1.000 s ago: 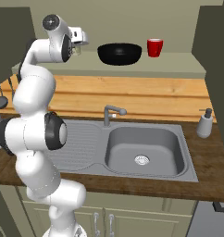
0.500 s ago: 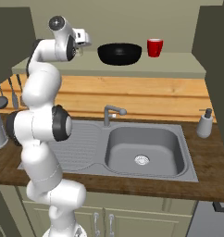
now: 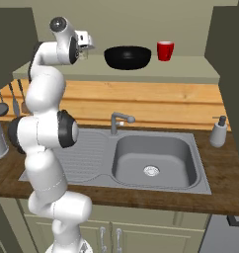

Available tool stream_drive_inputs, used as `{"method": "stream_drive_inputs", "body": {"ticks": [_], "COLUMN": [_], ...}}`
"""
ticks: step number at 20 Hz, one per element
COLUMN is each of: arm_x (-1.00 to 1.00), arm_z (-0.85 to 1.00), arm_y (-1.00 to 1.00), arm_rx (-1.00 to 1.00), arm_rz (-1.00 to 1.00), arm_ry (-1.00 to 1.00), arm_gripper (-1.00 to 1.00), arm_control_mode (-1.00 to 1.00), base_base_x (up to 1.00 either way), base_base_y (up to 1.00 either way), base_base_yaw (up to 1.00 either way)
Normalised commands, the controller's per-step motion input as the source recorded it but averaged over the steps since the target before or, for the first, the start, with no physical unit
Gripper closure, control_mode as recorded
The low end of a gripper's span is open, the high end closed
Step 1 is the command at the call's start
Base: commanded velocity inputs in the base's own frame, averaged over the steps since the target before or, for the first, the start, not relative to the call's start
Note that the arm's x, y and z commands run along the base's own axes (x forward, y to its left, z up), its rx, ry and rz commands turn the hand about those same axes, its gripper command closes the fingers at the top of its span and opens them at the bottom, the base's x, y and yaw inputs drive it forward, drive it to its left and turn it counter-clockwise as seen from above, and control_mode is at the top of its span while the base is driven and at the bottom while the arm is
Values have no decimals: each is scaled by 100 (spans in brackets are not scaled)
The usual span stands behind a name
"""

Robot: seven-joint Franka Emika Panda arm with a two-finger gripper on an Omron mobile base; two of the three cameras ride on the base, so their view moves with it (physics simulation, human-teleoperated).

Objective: Gather all objects into one cabinet and sort the glasses and bowls to opposite sides.

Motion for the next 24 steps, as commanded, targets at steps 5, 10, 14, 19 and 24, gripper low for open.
{"method": "stream_drive_inputs", "body": {"ticks": [5,10,14,19,24], "arm_x": [3,11,-1,-89,-100], "arm_z": [-8,0,17,35,1], "arm_y": [4,-1,0,0,-3], "arm_rx": [0,2,0,4,7], "arm_rz": [-1,-3,-4,-4,-3], "arm_ry": [0,0,-2,-9,-5], "arm_gripper": [-100,-100,-100,-100,-100], "arm_control_mode": [-100,-100,-100,-100,-100], "base_base_x": [0,0,0,0,0], "base_base_y": [0,0,0,0,0], "base_base_yaw": [0,0,0,0,0]}}
